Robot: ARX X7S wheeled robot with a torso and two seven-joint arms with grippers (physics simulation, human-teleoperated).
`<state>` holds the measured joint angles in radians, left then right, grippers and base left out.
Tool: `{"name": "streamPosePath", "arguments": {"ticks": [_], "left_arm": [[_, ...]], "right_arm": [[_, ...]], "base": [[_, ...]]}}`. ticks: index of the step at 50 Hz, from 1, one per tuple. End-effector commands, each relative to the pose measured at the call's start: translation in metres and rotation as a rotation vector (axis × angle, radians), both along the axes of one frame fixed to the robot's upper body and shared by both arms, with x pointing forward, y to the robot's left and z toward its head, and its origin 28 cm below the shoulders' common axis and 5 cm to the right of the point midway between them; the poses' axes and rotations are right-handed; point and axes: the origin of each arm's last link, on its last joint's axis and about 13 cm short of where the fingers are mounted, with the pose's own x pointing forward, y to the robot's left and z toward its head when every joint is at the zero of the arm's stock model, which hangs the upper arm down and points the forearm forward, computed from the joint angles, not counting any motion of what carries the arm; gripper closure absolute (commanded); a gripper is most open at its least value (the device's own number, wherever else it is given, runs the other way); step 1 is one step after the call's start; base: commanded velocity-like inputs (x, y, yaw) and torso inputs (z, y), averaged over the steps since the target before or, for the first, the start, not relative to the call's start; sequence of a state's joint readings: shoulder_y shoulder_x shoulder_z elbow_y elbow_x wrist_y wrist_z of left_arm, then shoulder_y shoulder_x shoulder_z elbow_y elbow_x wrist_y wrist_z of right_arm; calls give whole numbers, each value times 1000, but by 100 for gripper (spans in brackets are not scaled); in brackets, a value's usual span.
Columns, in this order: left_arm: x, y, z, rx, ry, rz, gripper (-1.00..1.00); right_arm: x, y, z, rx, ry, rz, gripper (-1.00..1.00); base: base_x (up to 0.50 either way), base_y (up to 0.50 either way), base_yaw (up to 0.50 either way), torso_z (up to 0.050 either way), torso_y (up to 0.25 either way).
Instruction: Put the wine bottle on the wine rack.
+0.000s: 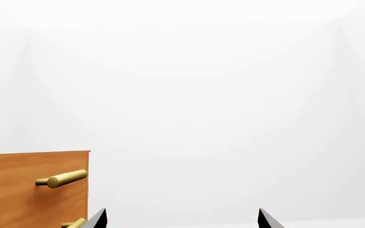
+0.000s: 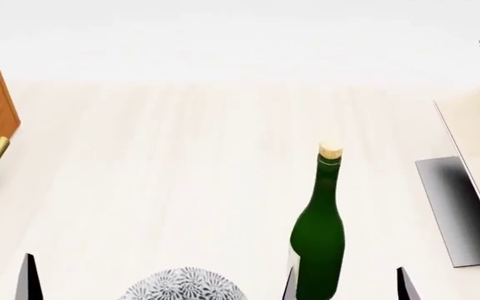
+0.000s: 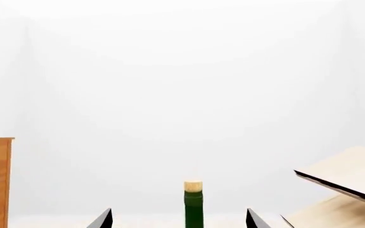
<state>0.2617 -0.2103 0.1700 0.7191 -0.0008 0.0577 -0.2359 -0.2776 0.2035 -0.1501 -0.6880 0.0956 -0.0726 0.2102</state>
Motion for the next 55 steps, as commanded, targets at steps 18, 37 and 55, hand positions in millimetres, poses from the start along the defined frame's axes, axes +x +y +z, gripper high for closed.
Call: {"name": "streamPosePath", "arguments": {"ticks": [18,37,55], "left_arm": [[0,-1,-1,6,3,-4,-100],[0,-2,0,8,5,-6,-100],[-1,-2,0,8,4,-6,-100]], "right_arm": [[1,2,-3,-9,32,19,-100],[0,2,-3,3,32,24,-100],[0,2,-3,1,33,30,-100]], "base": [[79,0,0,0,1],[0,-239,0,0,0],[0,-187,0,0,0]]}}
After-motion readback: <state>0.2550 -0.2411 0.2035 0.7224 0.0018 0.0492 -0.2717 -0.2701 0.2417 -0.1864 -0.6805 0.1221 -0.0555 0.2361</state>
